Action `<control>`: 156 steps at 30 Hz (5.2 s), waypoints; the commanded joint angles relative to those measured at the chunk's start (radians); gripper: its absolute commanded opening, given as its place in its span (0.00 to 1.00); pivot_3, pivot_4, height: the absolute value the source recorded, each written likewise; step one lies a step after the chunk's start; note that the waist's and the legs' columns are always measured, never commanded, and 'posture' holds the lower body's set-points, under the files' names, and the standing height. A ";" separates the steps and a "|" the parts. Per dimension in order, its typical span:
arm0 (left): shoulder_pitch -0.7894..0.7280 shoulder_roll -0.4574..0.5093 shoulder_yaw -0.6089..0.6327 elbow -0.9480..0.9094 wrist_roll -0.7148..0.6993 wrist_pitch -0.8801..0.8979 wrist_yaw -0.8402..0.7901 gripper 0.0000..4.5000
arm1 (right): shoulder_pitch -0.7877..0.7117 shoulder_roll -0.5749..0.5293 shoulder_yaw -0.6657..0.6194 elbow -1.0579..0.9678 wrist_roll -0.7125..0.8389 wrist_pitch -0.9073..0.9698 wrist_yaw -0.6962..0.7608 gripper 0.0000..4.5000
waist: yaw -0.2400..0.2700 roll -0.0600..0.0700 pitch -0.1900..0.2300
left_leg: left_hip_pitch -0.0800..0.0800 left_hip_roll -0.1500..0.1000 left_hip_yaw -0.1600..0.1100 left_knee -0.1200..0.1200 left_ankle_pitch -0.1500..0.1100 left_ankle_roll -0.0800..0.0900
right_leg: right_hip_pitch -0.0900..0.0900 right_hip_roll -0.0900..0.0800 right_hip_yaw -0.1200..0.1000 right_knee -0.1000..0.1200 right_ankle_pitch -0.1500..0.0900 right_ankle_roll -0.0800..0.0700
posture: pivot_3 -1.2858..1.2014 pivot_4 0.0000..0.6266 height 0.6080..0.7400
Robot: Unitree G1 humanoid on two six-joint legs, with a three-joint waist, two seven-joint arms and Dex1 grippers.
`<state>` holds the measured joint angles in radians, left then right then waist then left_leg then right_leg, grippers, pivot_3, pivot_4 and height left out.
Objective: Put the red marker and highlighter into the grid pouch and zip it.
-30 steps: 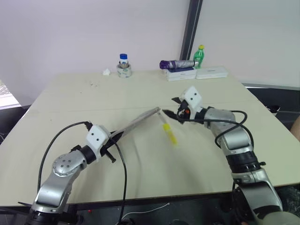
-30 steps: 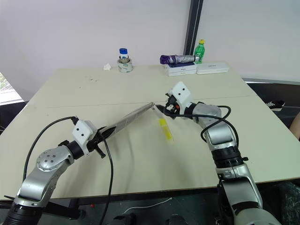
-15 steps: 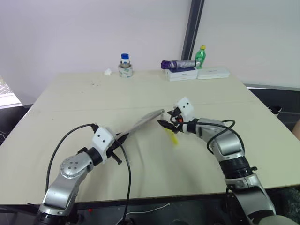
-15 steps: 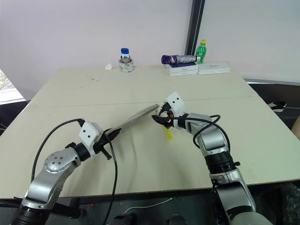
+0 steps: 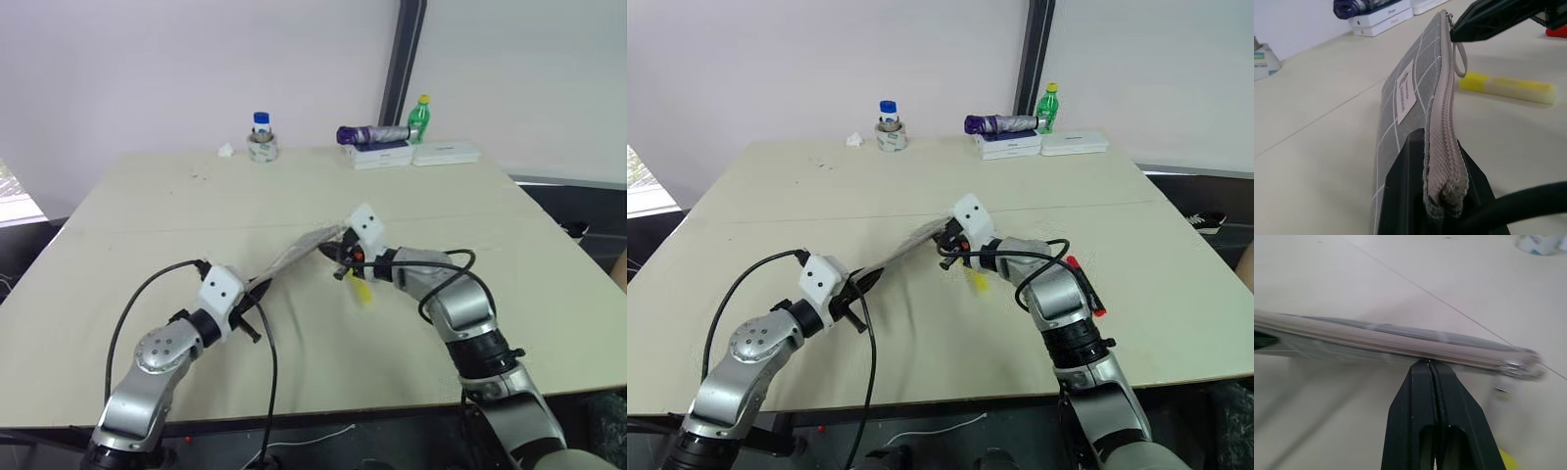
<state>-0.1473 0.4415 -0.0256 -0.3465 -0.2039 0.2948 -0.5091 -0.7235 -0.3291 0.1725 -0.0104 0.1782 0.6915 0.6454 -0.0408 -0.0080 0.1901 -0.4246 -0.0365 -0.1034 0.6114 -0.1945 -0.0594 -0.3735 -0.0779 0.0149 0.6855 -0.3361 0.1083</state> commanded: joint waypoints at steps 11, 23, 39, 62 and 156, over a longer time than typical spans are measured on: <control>-0.009 -0.011 0.035 -0.062 -0.017 0.024 0.027 0.00 | 0.005 -0.075 -0.052 -0.044 -0.005 0.003 -0.028 0.76 | 0.003 0.000 0.000 | 0.000 0.000 0.000 0.000 0.000 0.000 | 0.000 0.000 0.000 0.000 0.000 0.000 | 0.52 0.24 0.98; -0.011 -0.015 0.027 -0.085 -0.037 0.043 0.022 0.00 | -0.057 0.009 -0.057 0.213 -0.049 -0.174 -0.096 0.76 | -0.001 0.000 0.000 | 0.000 0.000 0.000 0.000 0.000 0.000 | 0.000 0.000 0.000 0.000 0.000 0.000 | 0.52 0.24 0.98; -0.036 -0.039 -0.001 -0.046 0.012 0.035 0.066 0.00 | 0.017 0.018 0.044 -0.035 -0.022 -0.086 0.000 0.01 | 0.000 0.000 0.000 | 0.000 0.000 0.000 0.000 0.000 0.000 | 0.000 0.000 0.000 0.000 0.000 0.000 | 0.52 0.24 0.98; -0.095 -0.152 -0.024 0.070 0.099 -0.033 0.131 0.00 | 0.046 0.044 0.185 -0.277 0.020 0.066 0.100 0.13 | 0.003 0.000 0.000 | 0.000 -0.001 -0.001 0.000 0.000 0.000 | 0.000 0.000 -0.001 0.000 0.000 0.000 | 0.52 0.24 0.98; -0.080 -0.050 -0.165 0.167 0.163 -0.252 -0.130 0.00 | 0.041 -0.419 0.029 -0.286 0.125 0.227 0.220 0.96 | 0.033 -0.001 0.000 | -0.002 0.000 -0.002 0.000 0.000 0.000 | 0.001 -0.002 -0.002 -0.004 0.000 0.000 | 0.52 0.24 0.98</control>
<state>-0.2295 0.3974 -0.2149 -0.1394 -0.0120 0.0148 -0.6505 -0.6808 -0.7197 0.2666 -0.2491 0.2934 0.9373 0.8558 -0.0082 -0.0092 0.1906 -0.4267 -0.0372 -0.1055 0.6118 -0.1947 -0.0592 -0.3727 -0.0807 0.0126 0.6817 -0.3362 0.1085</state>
